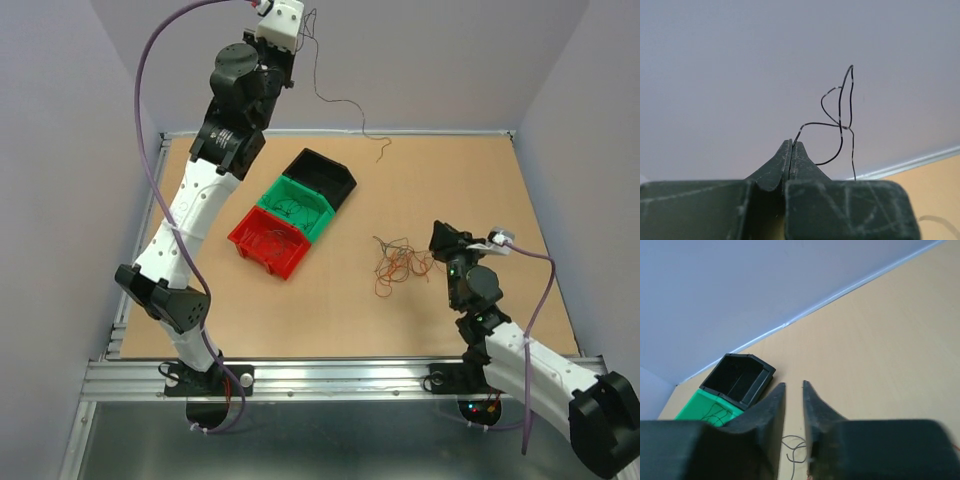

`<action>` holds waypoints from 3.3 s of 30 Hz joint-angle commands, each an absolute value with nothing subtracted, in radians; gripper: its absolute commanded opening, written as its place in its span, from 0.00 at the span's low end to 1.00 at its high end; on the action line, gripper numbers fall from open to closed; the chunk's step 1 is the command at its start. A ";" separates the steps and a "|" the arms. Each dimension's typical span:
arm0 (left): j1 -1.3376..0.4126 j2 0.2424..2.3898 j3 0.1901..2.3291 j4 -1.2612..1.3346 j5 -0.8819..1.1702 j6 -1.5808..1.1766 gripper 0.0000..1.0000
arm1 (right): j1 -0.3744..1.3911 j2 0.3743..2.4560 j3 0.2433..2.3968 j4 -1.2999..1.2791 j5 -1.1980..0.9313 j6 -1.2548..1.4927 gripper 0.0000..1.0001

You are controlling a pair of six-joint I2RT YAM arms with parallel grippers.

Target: Untangle the cables

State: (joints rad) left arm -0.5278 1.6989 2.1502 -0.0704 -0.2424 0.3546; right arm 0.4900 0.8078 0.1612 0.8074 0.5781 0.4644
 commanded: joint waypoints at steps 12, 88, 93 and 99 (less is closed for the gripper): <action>-0.520 1.615 1.826 0.066 0.061 0.321 0.00 | 0.482 0.580 0.129 0.634 0.577 0.451 0.96; -0.411 1.437 1.117 -0.033 0.150 0.505 0.00 | 0.482 0.689 0.183 0.664 0.314 0.414 0.96; -0.474 1.577 1.172 -0.136 0.008 0.525 0.00 | 0.482 0.703 0.190 0.666 0.301 0.422 0.96; -0.472 1.854 1.330 -0.203 -0.121 0.514 0.00 | 0.482 0.712 0.196 0.666 0.282 0.423 0.96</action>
State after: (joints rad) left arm -0.4843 1.7756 1.2472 -0.1455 0.0021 0.5087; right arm 0.4900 0.7094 0.1493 0.6144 0.3019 0.4339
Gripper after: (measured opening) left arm 0.033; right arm 0.968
